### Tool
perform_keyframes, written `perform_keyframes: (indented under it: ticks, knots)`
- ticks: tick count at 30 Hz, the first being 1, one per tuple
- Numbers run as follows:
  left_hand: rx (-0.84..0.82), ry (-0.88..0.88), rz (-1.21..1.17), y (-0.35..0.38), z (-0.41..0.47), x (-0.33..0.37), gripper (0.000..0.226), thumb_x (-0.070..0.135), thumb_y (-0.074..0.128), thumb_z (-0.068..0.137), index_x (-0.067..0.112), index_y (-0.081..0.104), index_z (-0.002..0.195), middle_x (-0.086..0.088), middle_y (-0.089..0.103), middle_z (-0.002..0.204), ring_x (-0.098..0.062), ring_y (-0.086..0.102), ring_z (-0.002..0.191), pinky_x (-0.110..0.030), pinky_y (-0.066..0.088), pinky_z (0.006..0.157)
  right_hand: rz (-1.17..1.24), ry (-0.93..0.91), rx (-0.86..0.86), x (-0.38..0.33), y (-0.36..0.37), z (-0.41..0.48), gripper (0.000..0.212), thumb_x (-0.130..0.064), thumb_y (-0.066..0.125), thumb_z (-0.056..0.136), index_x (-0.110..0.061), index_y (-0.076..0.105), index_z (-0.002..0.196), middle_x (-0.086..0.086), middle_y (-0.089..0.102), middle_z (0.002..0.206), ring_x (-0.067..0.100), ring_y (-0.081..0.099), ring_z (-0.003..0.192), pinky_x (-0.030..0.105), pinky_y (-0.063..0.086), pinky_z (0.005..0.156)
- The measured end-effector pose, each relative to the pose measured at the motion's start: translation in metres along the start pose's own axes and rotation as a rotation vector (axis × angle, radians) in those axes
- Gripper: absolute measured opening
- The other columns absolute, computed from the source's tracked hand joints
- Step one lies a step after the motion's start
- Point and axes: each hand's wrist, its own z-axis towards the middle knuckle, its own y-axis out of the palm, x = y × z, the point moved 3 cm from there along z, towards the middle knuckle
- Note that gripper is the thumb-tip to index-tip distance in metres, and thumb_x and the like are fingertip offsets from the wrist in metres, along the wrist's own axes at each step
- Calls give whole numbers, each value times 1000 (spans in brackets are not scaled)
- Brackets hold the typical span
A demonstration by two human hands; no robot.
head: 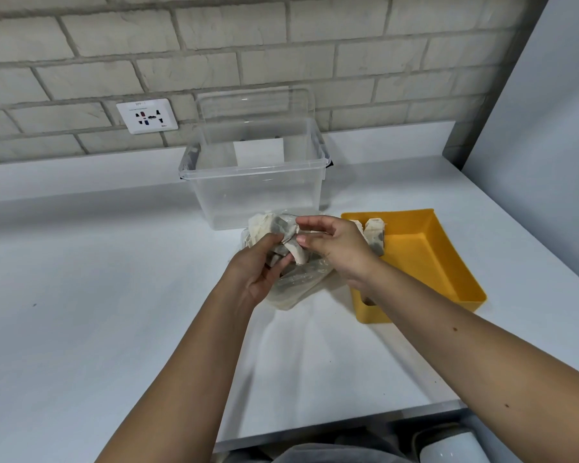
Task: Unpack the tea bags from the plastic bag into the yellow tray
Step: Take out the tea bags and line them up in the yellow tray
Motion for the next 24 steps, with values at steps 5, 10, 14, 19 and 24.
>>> perform_keyframes:
  ticks: [5, 10, 14, 19, 24]
  knots:
    - [-38, -6, -14, 0, 1, -2, 4, 5, 66, 88, 2, 67, 92, -9, 63, 82, -15, 64, 80, -20, 58, 61, -103, 67, -15, 0, -2, 3, 30, -8, 76, 82, -6, 70, 111, 10, 72, 102, 17, 70, 87, 25, 59, 72]
    - [-45, 20, -9, 3, -3, 4, 24, 2, 68, 86, -2, 65, 109, -15, 72, 100, -21, 73, 92, -29, 62, 75, -277, 72, -13, -8, -11, -1, 16, -20, 76, 84, -8, 75, 95, 4, 72, 82, 9, 61, 59, 22, 49, 51]
    - [23, 46, -17, 5, -1, 11, 39, 3, 72, 83, -3, 61, 119, -18, 69, 115, -27, 71, 101, -31, 62, 76, -261, 59, 47, -17, -30, -3, 4, -19, 77, 83, -17, 75, 85, -9, 71, 72, 2, 60, 61, 19, 47, 51]
    - [-43, 117, 166, 19, -1, 8, 16, 6, 69, 87, 6, 66, 103, -6, 73, 83, -19, 73, 78, -28, 62, 70, -272, -13, 192, -38, -88, -8, 7, -14, 76, 83, -18, 72, 83, -4, 71, 80, 9, 56, 64, 21, 49, 54]
    - [-101, 172, 358, 43, 3, -6, 13, 8, 68, 88, 9, 68, 101, -6, 73, 84, -17, 70, 74, -29, 61, 68, -471, 54, 303, -25, -155, 1, 12, -16, 74, 85, -10, 71, 94, 6, 66, 76, 15, 58, 64, 21, 54, 58]
